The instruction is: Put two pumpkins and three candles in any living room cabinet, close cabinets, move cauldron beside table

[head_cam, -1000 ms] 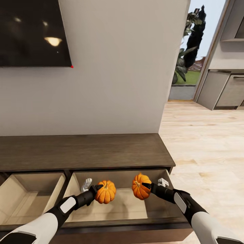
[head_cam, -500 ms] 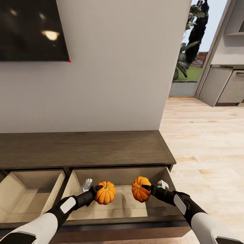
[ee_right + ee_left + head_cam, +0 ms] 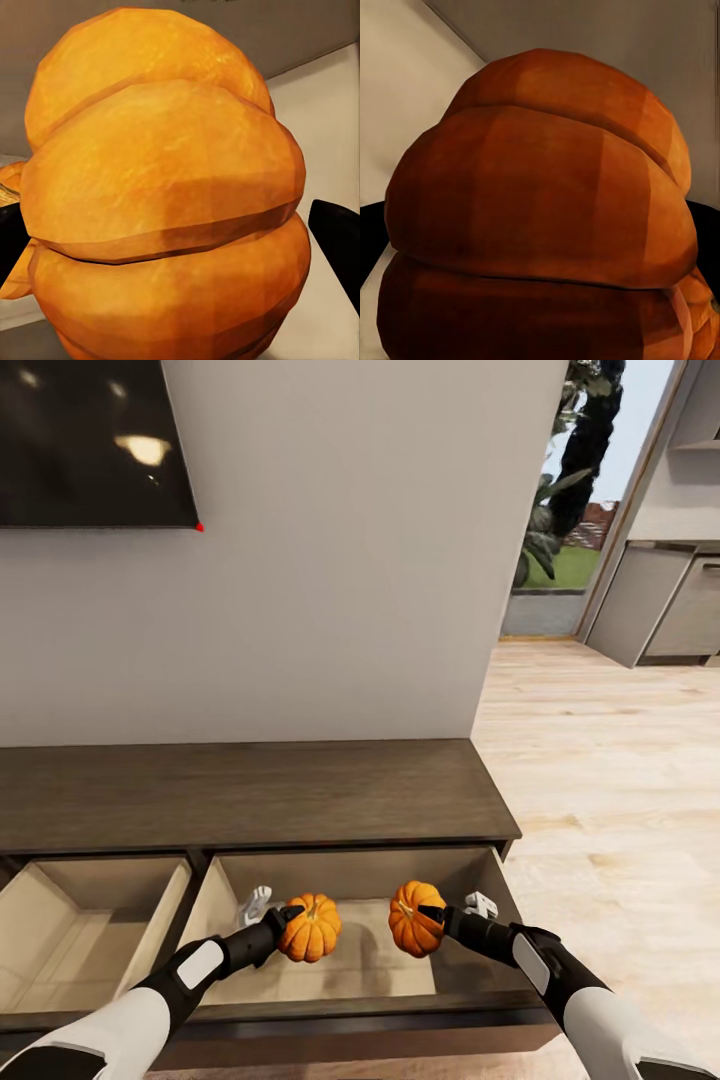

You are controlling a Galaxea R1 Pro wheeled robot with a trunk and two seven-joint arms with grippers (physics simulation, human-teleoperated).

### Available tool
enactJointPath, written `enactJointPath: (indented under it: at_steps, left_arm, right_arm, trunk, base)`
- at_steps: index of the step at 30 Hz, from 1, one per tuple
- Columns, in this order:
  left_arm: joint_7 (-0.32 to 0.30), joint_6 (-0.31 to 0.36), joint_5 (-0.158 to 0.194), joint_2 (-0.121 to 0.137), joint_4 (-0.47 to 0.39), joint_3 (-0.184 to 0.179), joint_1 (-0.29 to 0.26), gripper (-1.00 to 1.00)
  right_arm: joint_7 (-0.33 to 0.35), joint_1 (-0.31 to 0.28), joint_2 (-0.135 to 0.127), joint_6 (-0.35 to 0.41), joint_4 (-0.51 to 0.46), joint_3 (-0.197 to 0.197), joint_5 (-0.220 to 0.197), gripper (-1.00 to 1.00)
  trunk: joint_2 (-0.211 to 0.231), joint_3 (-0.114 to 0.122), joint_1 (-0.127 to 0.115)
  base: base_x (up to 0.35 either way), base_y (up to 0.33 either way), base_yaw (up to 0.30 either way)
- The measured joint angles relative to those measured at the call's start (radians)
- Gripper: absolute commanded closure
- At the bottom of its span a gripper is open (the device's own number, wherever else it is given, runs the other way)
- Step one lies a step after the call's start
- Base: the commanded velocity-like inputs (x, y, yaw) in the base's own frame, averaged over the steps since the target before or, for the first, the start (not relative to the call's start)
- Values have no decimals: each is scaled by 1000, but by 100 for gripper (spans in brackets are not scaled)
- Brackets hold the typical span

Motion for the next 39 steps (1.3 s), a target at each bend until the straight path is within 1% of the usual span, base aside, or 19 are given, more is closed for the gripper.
enactJointPath:
  at_steps: [1, 2, 11, 14, 19, 21, 23, 25, 29, 33, 37, 39]
  left_arm:
    - [0, 0, -1, 1, -1, 0, 0, 100]
    - [0, 0, -2, 1, -2, -4, 0, 100]
    - [0, -1, 0, 6, -6, -2, 0, 100]
    - [0, -1, 0, 7, -6, -2, 0, 100]
    - [0, -2, 1, 7, -6, 0, 0, 100]
    - [0, -2, 1, 6, -6, -1, 0, 100]
    - [0, -2, 1, 6, -6, -1, 0, 100]
    - [1, -2, -1, 5, -3, -2, 0, 100]
    - [2, -2, -1, 4, 1, -2, 0, 100]
    - [2, -2, -1, 6, 0, -3, 0, 100]
    - [23, -2, -3, 6, 3, -4, 0, 100]
    - [45, -2, -4, 7, 3, -4, 0, 100]
  right_arm:
    - [0, 0, 0, -1, 0, 0, 2, 100]
    - [0, 0, 0, 0, 0, 3, 3, 100]
    - [0, 0, 0, 1, -1, 2, 1, 100]
    - [0, 0, 1, 2, -1, 2, 1, 100]
    - [-1, 0, 4, 4, -1, 2, 0, 100]
    - [-11, 0, 4, 4, -1, 2, -1, 100]
    - [-39, 0, 5, 6, -1, 2, 1, 100]
    - [-64, 0, 15, 11, -1, 2, -6, 100]
    - [-72, 0, 21, 8, 0, 1, -5, 100]
    - [-81, 0, 20, 1, 3, -1, -2, 100]
    - [-88, 0, 20, -4, 39, 2, 4, 100]
    - [-100, 0, 19, -6, 53, 3, 6, 100]
  trunk:
    - [0, -4, 1]
    - [0, -4, 0]
    - [0, -4, 0]
    - [0, -4, 0]
    - [0, -4, 0]
    - [0, -4, 0]
    - [0, -4, 0]
    - [0, -4, 0]
    - [0, -4, 0]
    - [0, -4, 0]
    - [0, -4, 0]
    - [0, -4, 1]
  base:
    - [0, 0, 0]
    - [0, 0, 0]
    - [2, 0, 0]
    - [208, 0, 0]
    - [48, 0, 0]
    - [6, 0, 0]
    - [2, 0, 0]
    - [0, 0, 0]
    - [0, 0, 0]
    - [0, 0, 0]
    - [0, 0, 0]
    - [0, 0, 0]
